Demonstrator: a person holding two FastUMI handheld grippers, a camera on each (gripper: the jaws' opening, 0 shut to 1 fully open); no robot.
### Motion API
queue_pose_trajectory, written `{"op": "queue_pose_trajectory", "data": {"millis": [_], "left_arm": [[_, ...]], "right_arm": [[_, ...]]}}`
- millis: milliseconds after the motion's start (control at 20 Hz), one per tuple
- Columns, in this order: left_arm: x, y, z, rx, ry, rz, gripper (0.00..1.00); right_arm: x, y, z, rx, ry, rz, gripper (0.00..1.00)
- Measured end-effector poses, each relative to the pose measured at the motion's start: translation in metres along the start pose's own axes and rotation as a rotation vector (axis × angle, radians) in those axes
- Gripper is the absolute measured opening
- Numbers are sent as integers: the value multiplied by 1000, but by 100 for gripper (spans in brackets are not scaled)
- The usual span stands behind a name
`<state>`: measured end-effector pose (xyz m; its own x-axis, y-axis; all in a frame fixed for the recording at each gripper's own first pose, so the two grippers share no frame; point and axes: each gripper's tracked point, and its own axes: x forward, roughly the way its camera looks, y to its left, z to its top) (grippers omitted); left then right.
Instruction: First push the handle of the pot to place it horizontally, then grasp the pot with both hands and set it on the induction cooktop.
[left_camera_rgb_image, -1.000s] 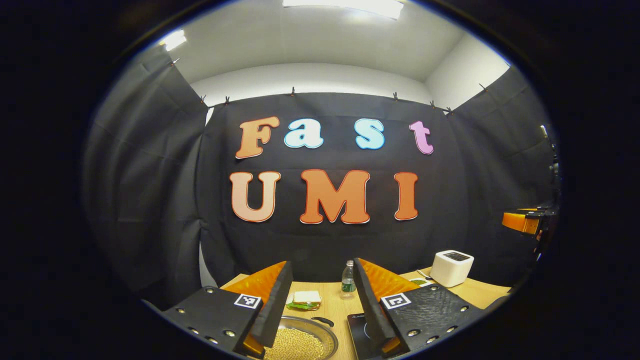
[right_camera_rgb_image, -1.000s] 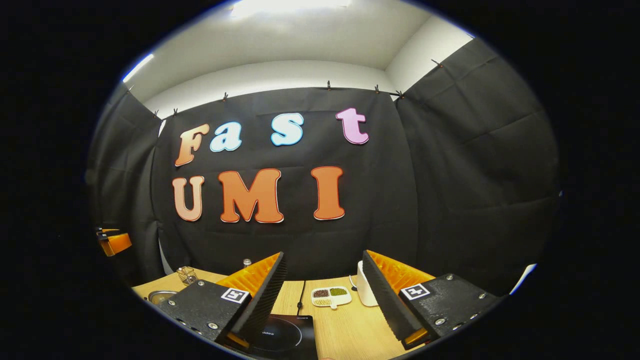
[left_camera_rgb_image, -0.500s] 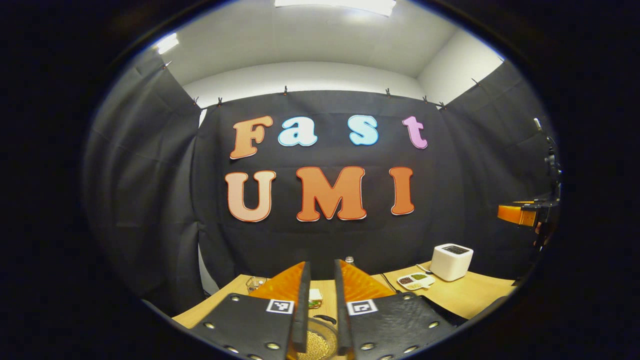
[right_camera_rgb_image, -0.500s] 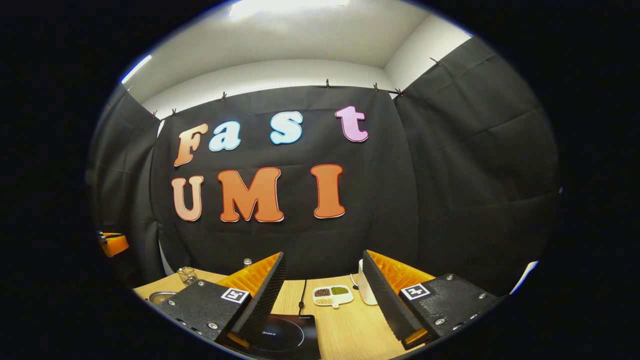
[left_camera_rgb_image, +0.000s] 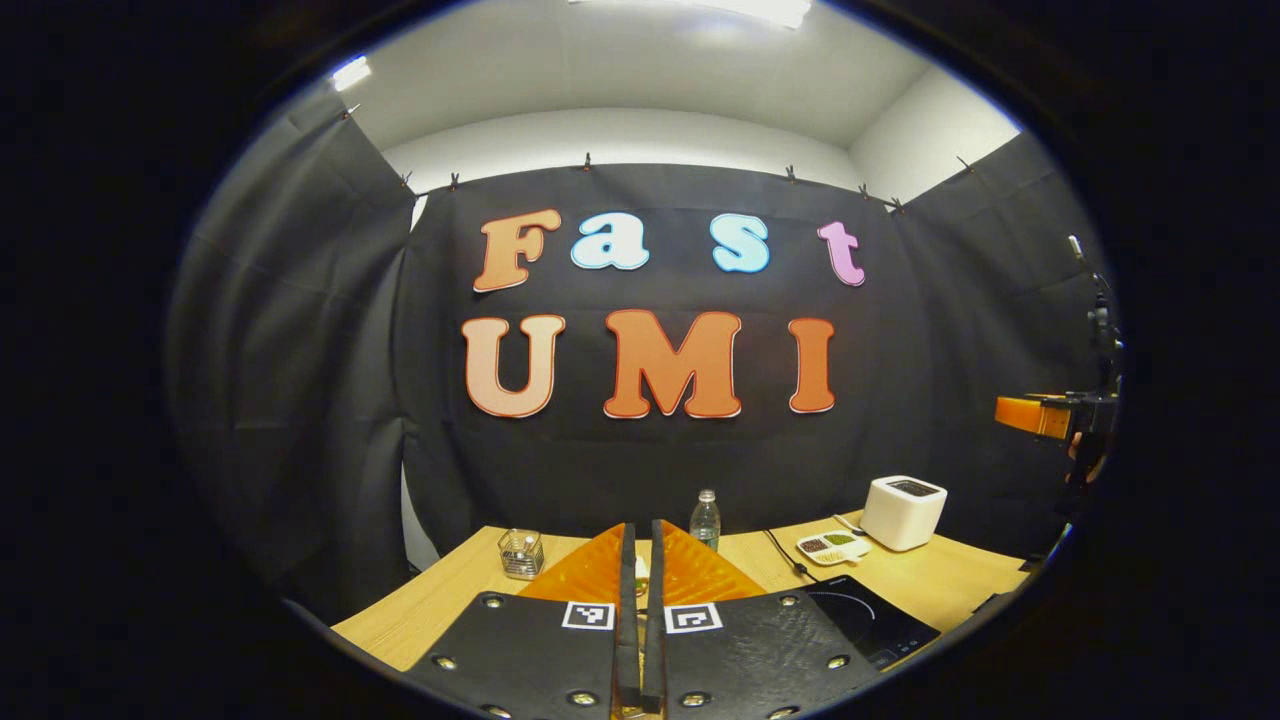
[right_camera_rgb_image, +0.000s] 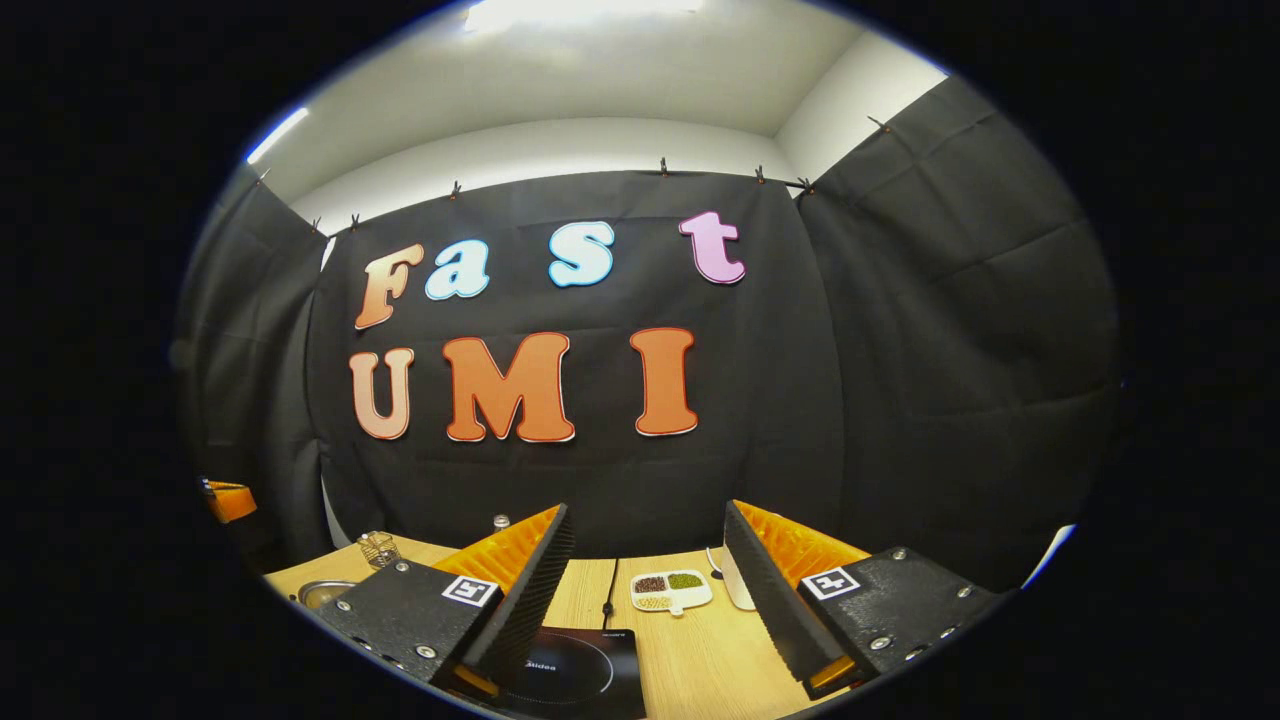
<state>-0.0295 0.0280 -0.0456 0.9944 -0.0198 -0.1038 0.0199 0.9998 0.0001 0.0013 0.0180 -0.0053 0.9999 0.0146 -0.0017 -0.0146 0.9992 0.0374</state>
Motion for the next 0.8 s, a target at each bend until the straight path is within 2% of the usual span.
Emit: {"op": "queue_pose_trajectory", "data": {"millis": [800], "left_arm": [[-69,102,-134,-4,301,223,4]], "right_arm": [[9,30,-13,-11,26,58,95]]}}
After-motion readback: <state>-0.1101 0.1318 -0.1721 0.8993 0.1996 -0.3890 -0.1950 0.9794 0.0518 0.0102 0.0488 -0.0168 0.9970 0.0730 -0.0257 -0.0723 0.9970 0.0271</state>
